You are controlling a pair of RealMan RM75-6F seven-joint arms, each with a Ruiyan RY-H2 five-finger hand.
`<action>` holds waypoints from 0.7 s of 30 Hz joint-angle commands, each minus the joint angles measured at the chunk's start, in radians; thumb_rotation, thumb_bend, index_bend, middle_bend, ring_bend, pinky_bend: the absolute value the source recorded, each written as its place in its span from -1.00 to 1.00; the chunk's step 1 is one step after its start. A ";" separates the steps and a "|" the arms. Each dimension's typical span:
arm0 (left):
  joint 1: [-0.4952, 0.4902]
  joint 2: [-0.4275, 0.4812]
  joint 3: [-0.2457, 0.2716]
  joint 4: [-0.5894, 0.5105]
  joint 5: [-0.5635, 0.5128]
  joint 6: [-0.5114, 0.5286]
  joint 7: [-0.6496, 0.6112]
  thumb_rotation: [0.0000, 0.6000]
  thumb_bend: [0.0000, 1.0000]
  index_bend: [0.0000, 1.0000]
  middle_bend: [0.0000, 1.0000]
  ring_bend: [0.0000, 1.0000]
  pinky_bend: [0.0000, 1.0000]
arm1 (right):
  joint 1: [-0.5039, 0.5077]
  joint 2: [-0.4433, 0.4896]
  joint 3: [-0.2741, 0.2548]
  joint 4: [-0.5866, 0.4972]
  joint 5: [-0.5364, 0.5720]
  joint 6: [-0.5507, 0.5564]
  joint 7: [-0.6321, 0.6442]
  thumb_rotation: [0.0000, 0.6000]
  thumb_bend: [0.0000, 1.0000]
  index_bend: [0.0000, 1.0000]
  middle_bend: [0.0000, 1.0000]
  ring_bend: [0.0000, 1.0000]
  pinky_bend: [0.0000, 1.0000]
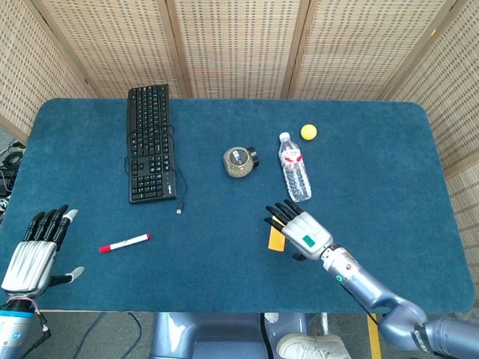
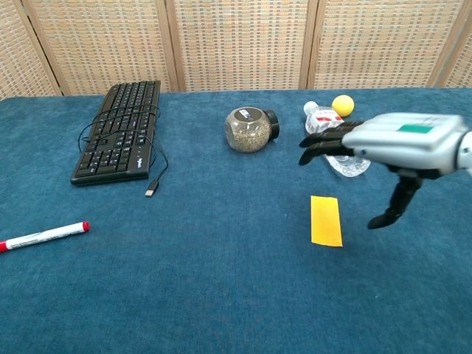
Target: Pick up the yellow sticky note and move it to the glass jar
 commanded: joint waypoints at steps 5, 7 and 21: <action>-0.006 0.004 -0.001 0.002 -0.012 -0.006 -0.008 1.00 -1.00 -1.00 -1.00 -1.00 -1.00 | 0.048 -0.121 -0.007 0.098 0.115 -0.024 -0.096 1.00 -1.00 -0.72 -1.00 -1.00 -1.00; -0.006 0.005 -0.001 0.002 -0.012 -0.006 -0.010 1.00 -1.00 -1.00 -1.00 -1.00 -1.00 | 0.051 -0.133 -0.014 0.108 0.126 -0.021 -0.110 1.00 -1.00 -0.71 -1.00 -1.00 -1.00; -0.012 0.006 -0.001 0.000 -0.019 -0.007 -0.011 1.00 -1.00 -1.00 -1.00 -1.00 -1.00 | 0.072 -0.212 -0.039 0.154 0.181 0.012 -0.124 1.00 -1.00 -0.72 -1.00 -1.00 -1.00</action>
